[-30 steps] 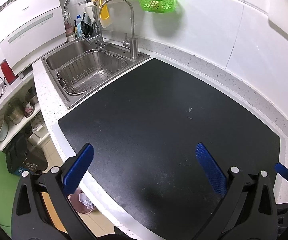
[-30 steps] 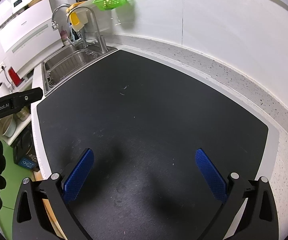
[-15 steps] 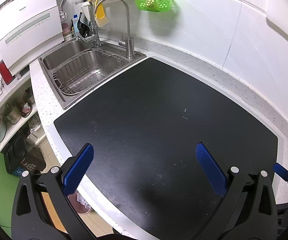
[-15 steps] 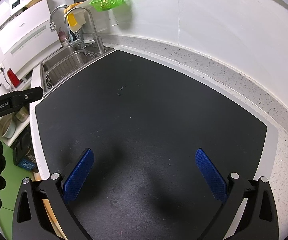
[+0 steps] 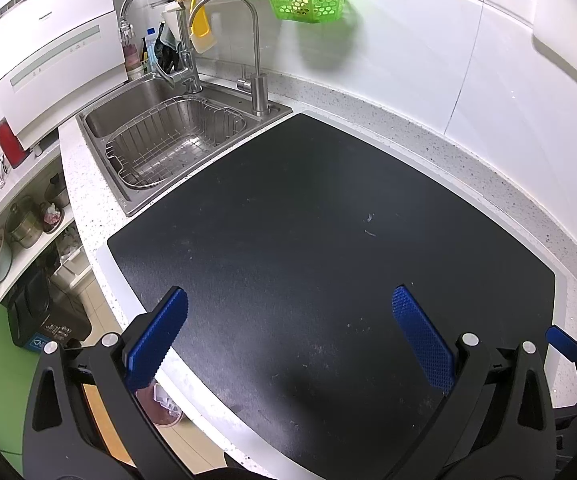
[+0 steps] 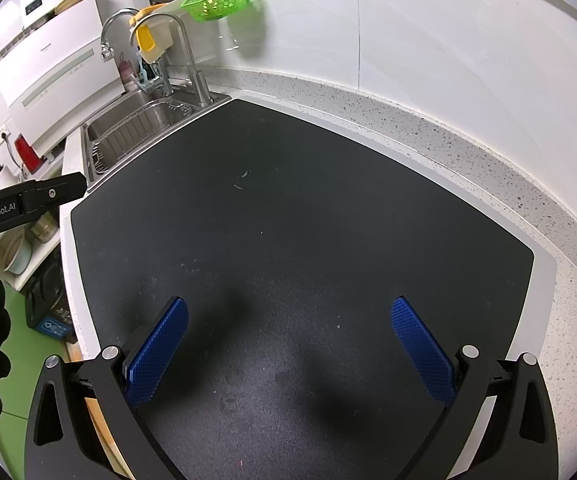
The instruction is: Collect trash
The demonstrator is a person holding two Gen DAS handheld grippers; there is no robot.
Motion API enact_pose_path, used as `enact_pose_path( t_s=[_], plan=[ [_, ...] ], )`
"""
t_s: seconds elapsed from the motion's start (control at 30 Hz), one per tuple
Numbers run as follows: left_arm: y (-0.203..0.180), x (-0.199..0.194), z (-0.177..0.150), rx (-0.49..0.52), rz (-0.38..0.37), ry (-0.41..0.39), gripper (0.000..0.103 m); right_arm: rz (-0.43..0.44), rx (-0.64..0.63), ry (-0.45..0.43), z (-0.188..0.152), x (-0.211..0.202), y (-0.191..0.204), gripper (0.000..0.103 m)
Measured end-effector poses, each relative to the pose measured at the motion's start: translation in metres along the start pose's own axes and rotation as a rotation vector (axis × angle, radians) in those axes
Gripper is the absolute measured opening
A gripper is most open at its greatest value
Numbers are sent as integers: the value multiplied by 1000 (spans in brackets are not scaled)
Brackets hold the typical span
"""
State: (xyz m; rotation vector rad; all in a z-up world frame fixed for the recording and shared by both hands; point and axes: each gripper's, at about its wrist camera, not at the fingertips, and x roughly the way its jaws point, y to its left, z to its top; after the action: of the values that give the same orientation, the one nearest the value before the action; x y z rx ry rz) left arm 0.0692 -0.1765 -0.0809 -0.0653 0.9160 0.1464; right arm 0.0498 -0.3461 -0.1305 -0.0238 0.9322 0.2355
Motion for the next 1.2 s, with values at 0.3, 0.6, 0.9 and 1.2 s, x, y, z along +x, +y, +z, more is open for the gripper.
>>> enact_pose_path(
  t_s=[0.3,0.6,0.9,1.2],
  plan=[
    [0,0,-1,0,0,0,100,-1,1,1,0,-1,0,98],
    [-1,0,-2,-2,-1,2,100,1,-1,1,0,0,-1,98],
    [-2,-3,-5,-2,1,4,100,1,2,-1,-2,1,-2,98],
    [-2,-3,-4,-15,44,11,100,0,10,-3,-7,-2,-8,98]
  ],
)
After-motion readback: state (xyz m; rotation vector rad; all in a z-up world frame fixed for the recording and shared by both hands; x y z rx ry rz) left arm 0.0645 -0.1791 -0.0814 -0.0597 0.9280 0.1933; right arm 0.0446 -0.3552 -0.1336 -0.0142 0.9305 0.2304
